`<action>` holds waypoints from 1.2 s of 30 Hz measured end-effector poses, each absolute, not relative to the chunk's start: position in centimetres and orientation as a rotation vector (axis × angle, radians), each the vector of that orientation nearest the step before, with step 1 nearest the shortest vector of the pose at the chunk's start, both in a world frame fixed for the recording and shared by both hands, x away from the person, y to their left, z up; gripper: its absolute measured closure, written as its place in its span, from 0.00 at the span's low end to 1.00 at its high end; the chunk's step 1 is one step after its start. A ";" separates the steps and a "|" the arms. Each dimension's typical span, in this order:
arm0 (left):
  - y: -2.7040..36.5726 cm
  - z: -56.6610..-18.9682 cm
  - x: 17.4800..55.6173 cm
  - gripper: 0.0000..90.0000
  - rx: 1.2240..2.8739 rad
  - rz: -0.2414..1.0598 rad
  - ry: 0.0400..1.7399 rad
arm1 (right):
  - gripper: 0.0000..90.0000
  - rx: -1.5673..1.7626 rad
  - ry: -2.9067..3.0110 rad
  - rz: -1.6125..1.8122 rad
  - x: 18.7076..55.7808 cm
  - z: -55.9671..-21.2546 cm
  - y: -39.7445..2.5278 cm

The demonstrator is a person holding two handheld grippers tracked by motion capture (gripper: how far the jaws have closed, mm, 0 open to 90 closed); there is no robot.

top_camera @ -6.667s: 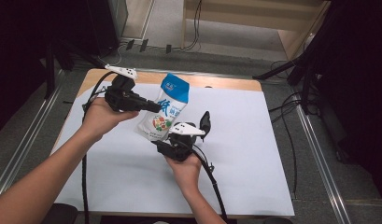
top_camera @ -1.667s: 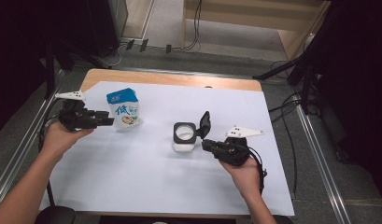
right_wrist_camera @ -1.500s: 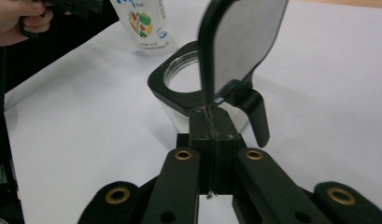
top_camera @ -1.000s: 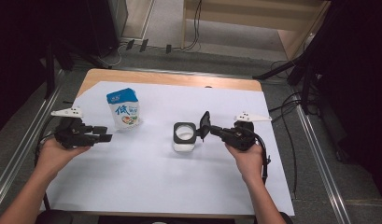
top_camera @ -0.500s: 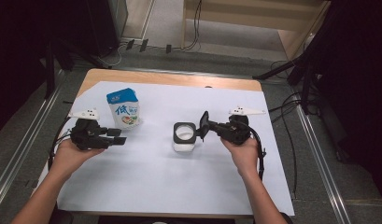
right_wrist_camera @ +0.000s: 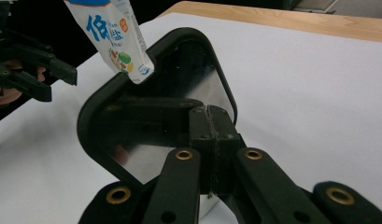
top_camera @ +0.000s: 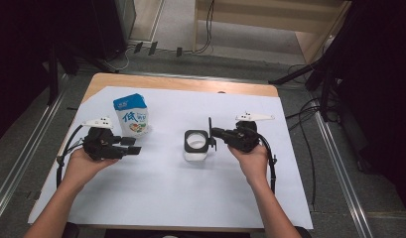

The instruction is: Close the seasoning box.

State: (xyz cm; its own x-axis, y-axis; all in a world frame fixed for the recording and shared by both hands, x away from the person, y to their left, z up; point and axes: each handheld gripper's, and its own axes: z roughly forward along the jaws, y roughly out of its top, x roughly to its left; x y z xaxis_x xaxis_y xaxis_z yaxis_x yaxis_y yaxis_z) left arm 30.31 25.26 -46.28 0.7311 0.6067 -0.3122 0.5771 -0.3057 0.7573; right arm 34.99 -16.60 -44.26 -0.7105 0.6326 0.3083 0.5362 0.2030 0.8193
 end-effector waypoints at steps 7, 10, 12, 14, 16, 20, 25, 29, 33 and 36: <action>25.3 -46.6 30.2 0.55 1.984 0.034 0.894 | 1.00 1.167 2.365 1.547 35.2 -44.6 -16.3; 25.3 -46.6 30.1 0.55 1.985 0.033 0.891 | 1.00 1.159 2.366 1.550 35.3 -44.8 -16.1; 25.3 -46.6 30.1 0.55 1.982 0.030 0.890 | 1.00 1.166 2.370 1.544 35.4 -45.0 -16.0; 25.3 -46.7 30.1 0.55 1.981 0.027 0.893 | 1.00 1.165 2.378 1.542 35.5 -45.3 -15.8; 25.2 -46.8 30.1 0.55 1.988 0.027 0.889 | 1.00 1.159 2.383 1.542 35.6 -45.5 -15.6; 25.2 -46.8 30.0 0.55 1.974 0.024 0.888 | 1.00 1.144 2.401 1.541 35.7 -45.9 -14.9; 25.3 -46.8 29.9 0.55 1.969 0.026 0.889 | 1.00 1.133 2.402 1.535 35.6 -46.0 -14.6; 25.3 -46.8 29.9 0.54 1.972 0.024 0.884 | 0.97 1.114 2.388 1.528 35.5 -45.7 -14.9; 25.1 -46.9 30.0 0.54 1.977 0.021 0.887 | 0.91 1.106 2.364 1.526 35.4 -45.2 -15.6; 25.0 -47.0 30.0 0.53 1.989 0.022 0.885 | 0.86 1.116 2.344 1.520 35.4 -45.1 -16.0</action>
State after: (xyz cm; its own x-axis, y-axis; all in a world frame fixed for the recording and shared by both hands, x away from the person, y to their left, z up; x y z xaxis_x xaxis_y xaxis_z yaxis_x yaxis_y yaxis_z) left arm 30.00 24.99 -47.00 0.7406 0.5911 -0.3194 0.5746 -0.3108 0.7571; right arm 35.37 -16.01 -45.06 -0.7171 0.6427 0.2694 0.5081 0.2176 0.8334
